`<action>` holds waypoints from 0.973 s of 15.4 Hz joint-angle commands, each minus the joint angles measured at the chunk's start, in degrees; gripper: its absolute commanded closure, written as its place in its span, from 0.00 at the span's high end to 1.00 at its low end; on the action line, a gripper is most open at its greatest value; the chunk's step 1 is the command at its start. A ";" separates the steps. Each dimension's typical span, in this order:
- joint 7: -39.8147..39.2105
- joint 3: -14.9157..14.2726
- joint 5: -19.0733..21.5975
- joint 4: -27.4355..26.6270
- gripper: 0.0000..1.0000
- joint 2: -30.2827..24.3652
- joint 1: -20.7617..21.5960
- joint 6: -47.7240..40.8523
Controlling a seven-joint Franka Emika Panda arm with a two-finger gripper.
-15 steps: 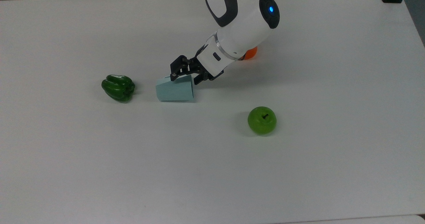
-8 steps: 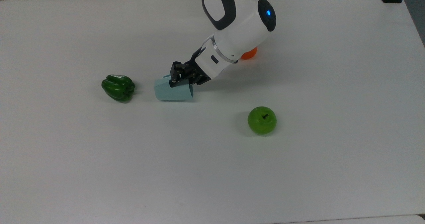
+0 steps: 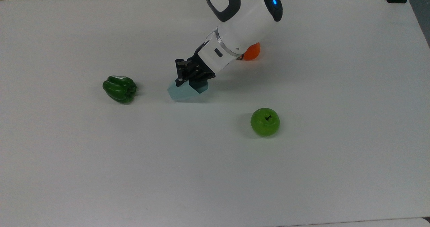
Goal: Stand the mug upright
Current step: 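Rotate the held mug upward so its base rests on the table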
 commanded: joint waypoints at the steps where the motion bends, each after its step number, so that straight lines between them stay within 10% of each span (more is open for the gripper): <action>1: 3.21 -0.64 4.15 -1.33 0.00 -2.05 -0.15 2.98; 10: -8.01 -7.23 41.67 -0.54 0.00 -3.72 -2.44 13.27; 11: -9.07 -7.32 42.21 -0.54 0.08 -3.46 -2.44 13.36; 13: -10.57 -7.33 42.39 -0.89 0.57 -3.19 -2.87 14.93; 15: -11.10 -7.33 42.39 -0.98 0.70 -2.84 -2.79 15.38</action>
